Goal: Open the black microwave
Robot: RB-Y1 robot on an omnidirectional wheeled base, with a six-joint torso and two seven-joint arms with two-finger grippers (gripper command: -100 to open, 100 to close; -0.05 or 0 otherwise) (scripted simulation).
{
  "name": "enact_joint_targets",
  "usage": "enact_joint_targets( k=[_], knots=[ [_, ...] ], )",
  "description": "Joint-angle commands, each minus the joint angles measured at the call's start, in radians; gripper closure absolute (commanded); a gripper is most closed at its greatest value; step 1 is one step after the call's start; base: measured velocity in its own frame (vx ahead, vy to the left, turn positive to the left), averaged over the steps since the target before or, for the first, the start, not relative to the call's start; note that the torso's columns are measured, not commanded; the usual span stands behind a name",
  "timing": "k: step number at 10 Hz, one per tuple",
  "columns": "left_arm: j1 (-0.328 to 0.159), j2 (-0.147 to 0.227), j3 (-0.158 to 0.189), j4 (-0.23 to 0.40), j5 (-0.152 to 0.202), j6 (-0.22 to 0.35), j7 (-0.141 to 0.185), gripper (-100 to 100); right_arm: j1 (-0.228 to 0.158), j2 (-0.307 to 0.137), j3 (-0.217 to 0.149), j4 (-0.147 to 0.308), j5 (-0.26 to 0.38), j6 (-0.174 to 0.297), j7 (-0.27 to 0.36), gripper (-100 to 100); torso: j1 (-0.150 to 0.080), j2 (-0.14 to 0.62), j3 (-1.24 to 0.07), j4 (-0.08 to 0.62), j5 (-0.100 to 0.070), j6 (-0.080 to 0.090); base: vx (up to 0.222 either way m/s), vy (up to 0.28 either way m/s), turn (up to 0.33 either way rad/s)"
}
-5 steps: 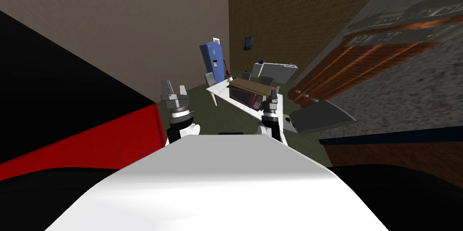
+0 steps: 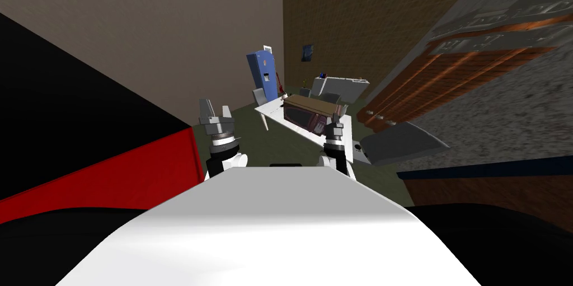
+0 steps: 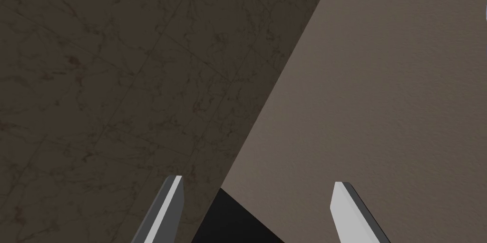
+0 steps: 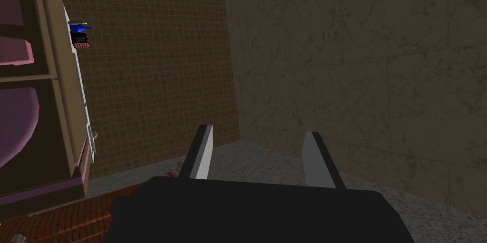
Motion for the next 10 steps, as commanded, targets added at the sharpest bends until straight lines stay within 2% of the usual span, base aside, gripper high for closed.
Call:
enact_joint_targets(
  k=[1, 4, 5, 7, 10],
  knots=[
    [0.0, 0.0, 0.0, 0.0, 0.0, 0.0, 0.0, 0, 0.0, 0.0, 0.0, 0.0, 0.0, 0.0, 0.0, 0, 0.0, 0.074, -0.147, 0.074, 0.0, 0.0, 0.0, 0.0, 0.0],
    [0.0, 0.0, 0.0, 0.0, 0.0, 0.0, 0.0, 0, 0.0, 0.0, 0.0, 0.0, 0.0, 0.0, 0.0, 0, 0.0, 0.296, -0.59, 0.295, 0.0, 0.0, 0.0, 0.0, 0.0],
    [0.0, 0.0, 0.0, 0.0, 0.0, 0.0, 0.0, 0, 0.006, -0.041, -0.007, -0.001, 0.006, 0.005, 0.006, -100, 0.0, 0.369, -0.738, 0.369, 0.0, 0.0, 0.019, 0.009, -0.013],
    [0.0, 0.0, 0.0, 0.0, 0.0, 0.0, 0.0, 0, 0.019, -0.095, -0.022, -0.004, 0.019, 0.015, 0.019, -100, 0.001, 0.411, -0.827, 0.412, 0.0, 0.0, 0.038, 0.024, -0.02],
    [0.0, 0.0, 0.0, 0.0, 0.0, 0.0, 0.0, 0, 0.053, -0.161, -0.06, -0.012, 0.052, 0.041, 0.051, -100, 0.001, 0.415, -0.832, 0.416, 0.0, 0.0, 0.063, 0.051, -0.033]
  ],
)
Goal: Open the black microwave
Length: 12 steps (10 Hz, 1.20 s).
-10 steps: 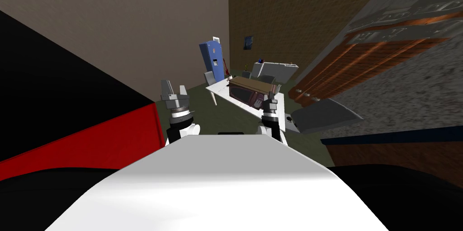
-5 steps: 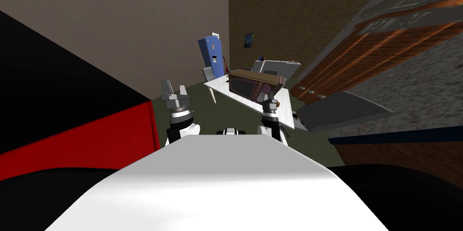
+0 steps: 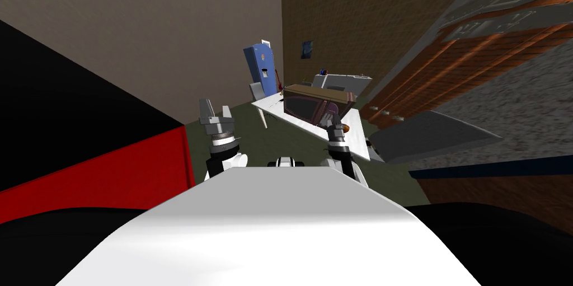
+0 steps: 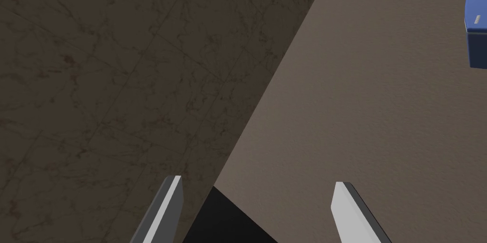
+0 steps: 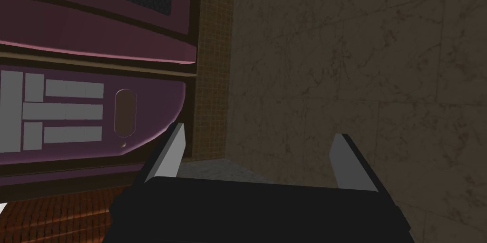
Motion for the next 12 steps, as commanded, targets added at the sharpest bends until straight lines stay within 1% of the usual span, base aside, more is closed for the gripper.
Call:
enact_joint_targets(
  k=[1, 3, 6, 12],
  knots=[
    [0.0, 0.0, 0.0, 0.0, 0.0, 0.0, 0.0, 0, 0.035, -0.052, -0.036, -0.012, 0.034, 0.028, 0.034, -100, -0.001, 0.0, 0.0, 0.0, 0.0, 0.0, 0.095, 0.062, -0.041],
    [0.0, 0.0, 0.0, 0.0, 0.0, 0.0, 0.0, 0, 0.068, -0.084, -0.072, -0.022, 0.065, 0.052, 0.065, -100, -0.001, 0.0, 0.0, 0.0, 0.0, 0.0, 0.098, 0.077, -0.045],
    [0.0, 0.0, 0.0, 0.0, 0.0, 0.0, 0.0, 0, 0.124, -0.118, -0.134, -0.039, 0.119, 0.094, 0.118, -100, -0.001, 0.0, 0.0, 0.0, 0.0, 0.0, 0.124, 0.088, -0.052],
    [0.0, 0.0, 0.0, 0.0, 0.0, 0.0, 0.0, 0, 0.244, -0.154, -0.268, -0.076, 0.234, 0.183, 0.23, -100, -0.002, 0.0, 0.0, 0.0, -0.001, 0.0, 0.131, 0.1, -0.057]
  ],
)
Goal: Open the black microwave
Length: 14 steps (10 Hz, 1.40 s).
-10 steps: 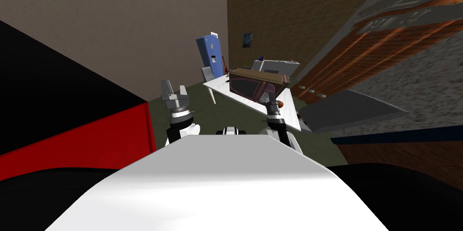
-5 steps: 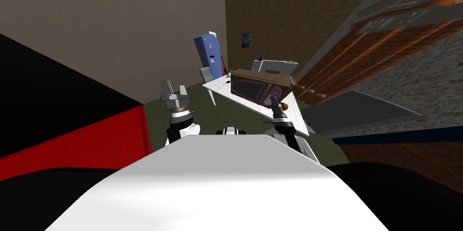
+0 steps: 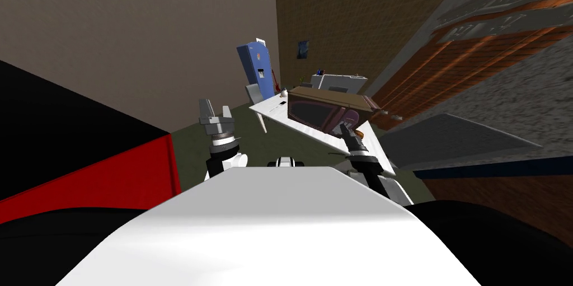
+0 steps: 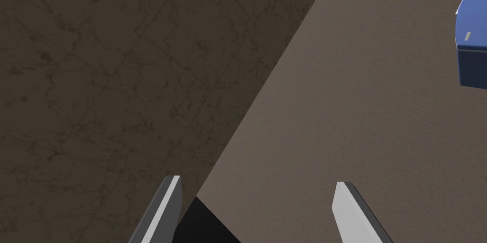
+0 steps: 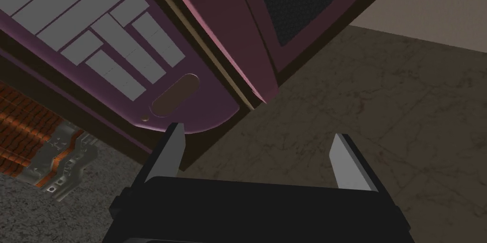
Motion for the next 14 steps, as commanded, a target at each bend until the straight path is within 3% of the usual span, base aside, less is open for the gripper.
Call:
enact_joint_targets(
  k=[1, 8, 14],
  knots=[
    [0.0, 0.0, 0.0, 0.0, 0.0, 0.0, 0.0, 0, 0.053, -0.007, -0.052, -0.009, 0.055, 0.032, 0.057, -100, 0.001, -0.001, -0.001, 0.0, 0.0, 0.0, 0.124, 0.116, -0.052],
    [0.0, 0.0, 0.0, 0.0, 0.0, 0.0, 0.0, 0, 0.189, -0.103, -0.209, -0.025, 0.191, 0.143, 0.191, -100, 0.001, 0.0, 0.0, 0.0, 0.0, 0.0, 0.123, 0.102, -0.057],
    [0.0, 0.0, 0.0, 0.0, 0.0, 0.0, 0.0, 0, 0.306, -0.225, -0.349, -0.027, 0.311, 0.243, 0.309, -100, 0.001, 0.002, 0.001, 0.001, 0.0, 0.0, 0.125, 0.126, -0.06]
  ],
)
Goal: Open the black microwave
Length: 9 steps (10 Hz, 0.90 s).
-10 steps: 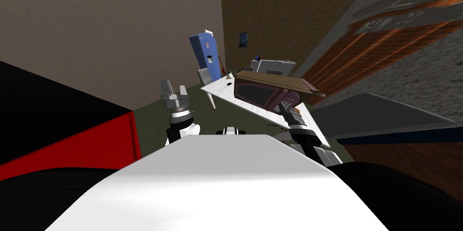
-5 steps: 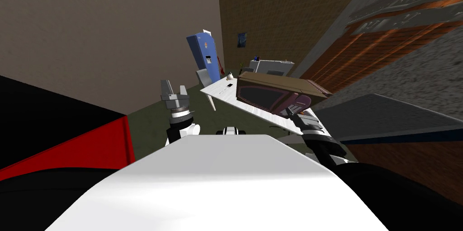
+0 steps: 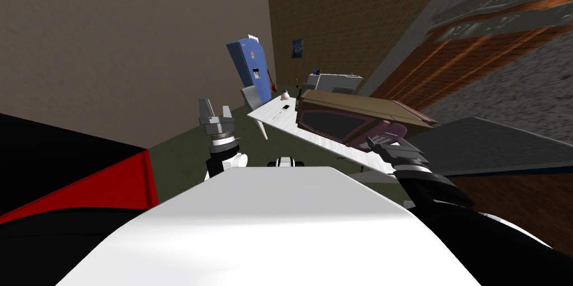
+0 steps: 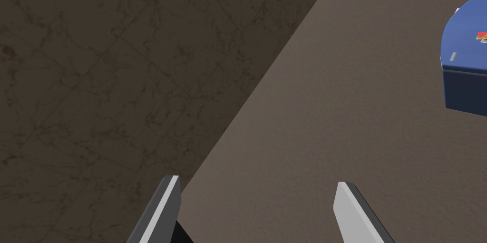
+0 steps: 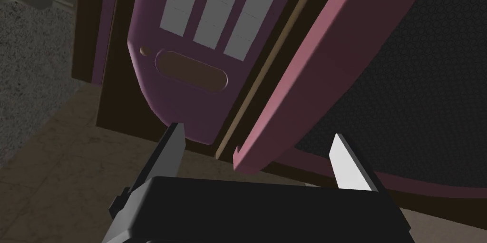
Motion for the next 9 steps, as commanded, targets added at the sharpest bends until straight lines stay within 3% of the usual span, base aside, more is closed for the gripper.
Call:
enact_joint_targets(
  k=[1, 6, 7, 8, 9],
  knots=[
    [0.0, 0.0, 0.0, 0.0, 0.0, 0.0, 0.0, 0, 0.041, -0.06, -0.054, 0.005, 0.052, 0.045, 0.053, -100, -0.001, -0.001, -0.001, 0.0, -0.001, 0.0, 0.098, 0.109, -0.055],
    [0.0, 0.0, 0.0, 0.0, 0.0, 0.0, 0.0, 0, 0.126, -0.152, -0.153, 0.0, 0.138, 0.116, 0.138, -100, 0.0, 0.0, 0.0, 0.0, 0.0, 0.0, 0.112, 0.096, -0.051],
    [0.0, 0.0, 0.0, 0.0, 0.0, 0.0, 0.0, 0, 0.112, -0.14, -0.14, 0.004, 0.128, 0.101, 0.125, -100, -0.001, -0.001, -0.001, 0.0, 0.0, 0.0, 0.057, 0.036, -0.012],
    [0.0, 0.0, 0.0, 0.0, 0.0, 0.0, 0.0, 0, 0.132, -0.148, -0.157, -0.011, 0.121, 0.112, 0.122, -100, -0.004, 0.001, 0.001, 0.0, -0.001, 0.0, 0.092, -0.038, -0.01],
    [0.0, 0.0, 0.0, 0.0, 0.0, 0.0, 0.0, 0, 0.126, -0.146, -0.152, -0.005, 0.123, 0.108, 0.125, -100, -0.007, -0.001, 0.0, 0.0, -0.002, 0.0, 0.058, -0.028, 0.0]
  ],
)
